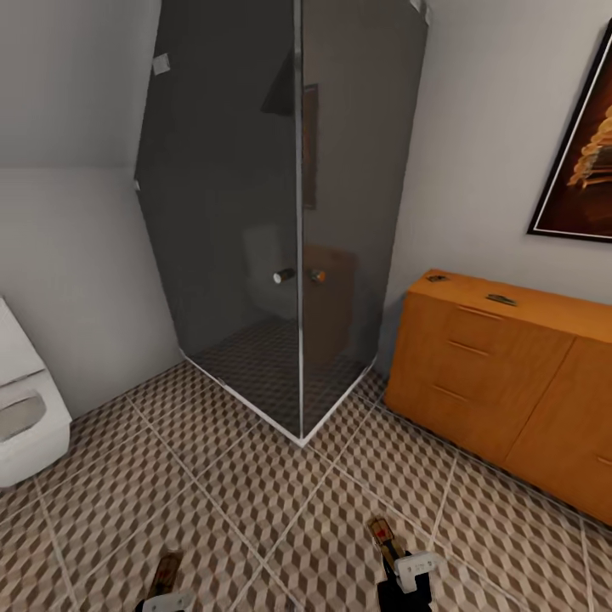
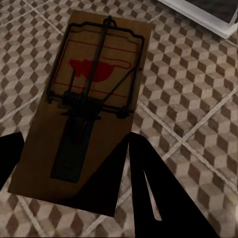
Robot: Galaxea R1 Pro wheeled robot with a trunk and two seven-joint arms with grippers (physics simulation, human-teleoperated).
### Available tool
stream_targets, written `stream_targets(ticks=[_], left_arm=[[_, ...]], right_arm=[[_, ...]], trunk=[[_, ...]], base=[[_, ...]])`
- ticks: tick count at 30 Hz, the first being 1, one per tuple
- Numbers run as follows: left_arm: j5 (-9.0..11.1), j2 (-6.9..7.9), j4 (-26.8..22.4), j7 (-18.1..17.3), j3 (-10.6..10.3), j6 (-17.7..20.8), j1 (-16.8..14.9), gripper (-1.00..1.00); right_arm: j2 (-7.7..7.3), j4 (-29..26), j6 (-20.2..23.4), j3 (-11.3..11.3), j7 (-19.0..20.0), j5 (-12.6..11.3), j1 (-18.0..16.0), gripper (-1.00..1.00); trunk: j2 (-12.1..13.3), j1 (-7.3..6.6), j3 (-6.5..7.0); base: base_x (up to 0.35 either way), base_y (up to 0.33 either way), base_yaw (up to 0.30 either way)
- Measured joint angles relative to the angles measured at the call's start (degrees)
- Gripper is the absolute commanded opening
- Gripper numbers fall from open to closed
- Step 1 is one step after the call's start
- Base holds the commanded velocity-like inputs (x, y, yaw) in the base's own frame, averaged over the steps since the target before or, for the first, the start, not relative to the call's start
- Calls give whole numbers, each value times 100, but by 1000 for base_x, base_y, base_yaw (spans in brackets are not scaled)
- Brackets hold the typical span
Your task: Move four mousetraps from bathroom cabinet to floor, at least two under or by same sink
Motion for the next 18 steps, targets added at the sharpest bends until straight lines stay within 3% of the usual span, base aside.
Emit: stream_targets(ticks=[18], left_arm=[[0,2,0,1,0,2,0,-100]], right_arm=[[0,0,0,0,0,0,0,-100]], trunk=[[0,0,0]], base=[[-125,0,262]])
